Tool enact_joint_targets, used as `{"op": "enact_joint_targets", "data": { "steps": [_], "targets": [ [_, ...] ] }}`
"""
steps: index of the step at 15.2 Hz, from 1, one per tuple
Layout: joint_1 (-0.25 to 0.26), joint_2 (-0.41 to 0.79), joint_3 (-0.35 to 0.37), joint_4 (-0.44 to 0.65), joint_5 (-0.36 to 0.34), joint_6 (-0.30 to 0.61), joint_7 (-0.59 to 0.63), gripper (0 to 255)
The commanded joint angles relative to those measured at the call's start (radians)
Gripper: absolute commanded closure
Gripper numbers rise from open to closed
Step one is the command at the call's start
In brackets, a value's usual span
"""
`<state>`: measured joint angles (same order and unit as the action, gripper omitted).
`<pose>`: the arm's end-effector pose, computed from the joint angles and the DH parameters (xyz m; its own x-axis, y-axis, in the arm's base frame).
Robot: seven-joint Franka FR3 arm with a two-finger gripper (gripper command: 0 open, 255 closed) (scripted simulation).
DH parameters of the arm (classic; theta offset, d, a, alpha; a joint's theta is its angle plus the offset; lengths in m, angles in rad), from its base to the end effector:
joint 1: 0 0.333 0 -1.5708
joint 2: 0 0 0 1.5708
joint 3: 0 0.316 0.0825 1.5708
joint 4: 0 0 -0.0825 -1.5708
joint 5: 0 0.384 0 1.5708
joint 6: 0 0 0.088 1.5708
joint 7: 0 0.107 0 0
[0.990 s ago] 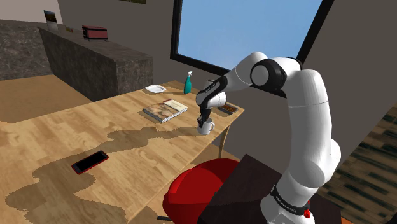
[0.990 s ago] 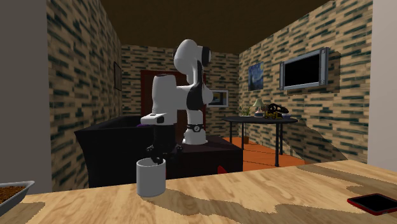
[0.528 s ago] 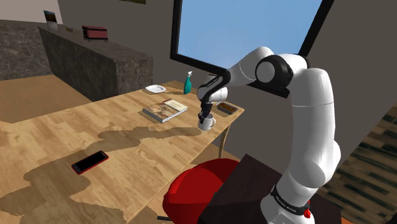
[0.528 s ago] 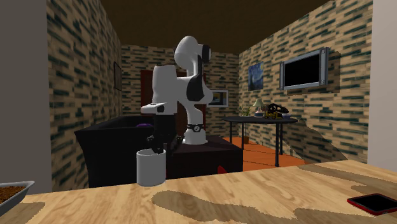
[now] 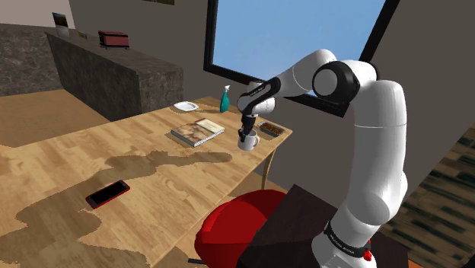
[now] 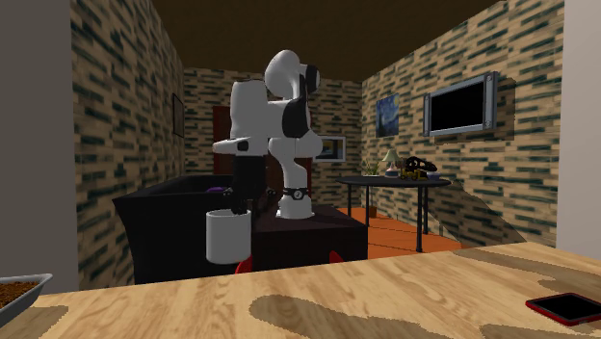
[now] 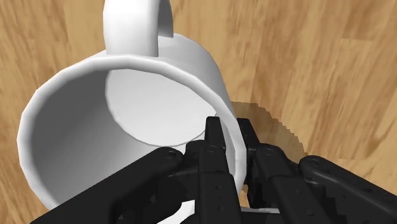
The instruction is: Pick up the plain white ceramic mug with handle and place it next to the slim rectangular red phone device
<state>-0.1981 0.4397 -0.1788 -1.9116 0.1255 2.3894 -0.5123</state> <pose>0.5907 -0.2262 0.2727 0.9968 0.0643 0.0478 0.0638 -0.9979 0.0107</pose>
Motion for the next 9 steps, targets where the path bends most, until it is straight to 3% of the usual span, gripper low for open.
{"op": "enact_joint_targets", "data": {
  "steps": [1,9],
  "targets": [
    [0.001,-0.020,-0.003,0.004,-0.005,-0.023,0.002,255],
    [0.008,-0.082,-0.013,0.028,-0.024,-0.109,0.015,255]
  ]
}}
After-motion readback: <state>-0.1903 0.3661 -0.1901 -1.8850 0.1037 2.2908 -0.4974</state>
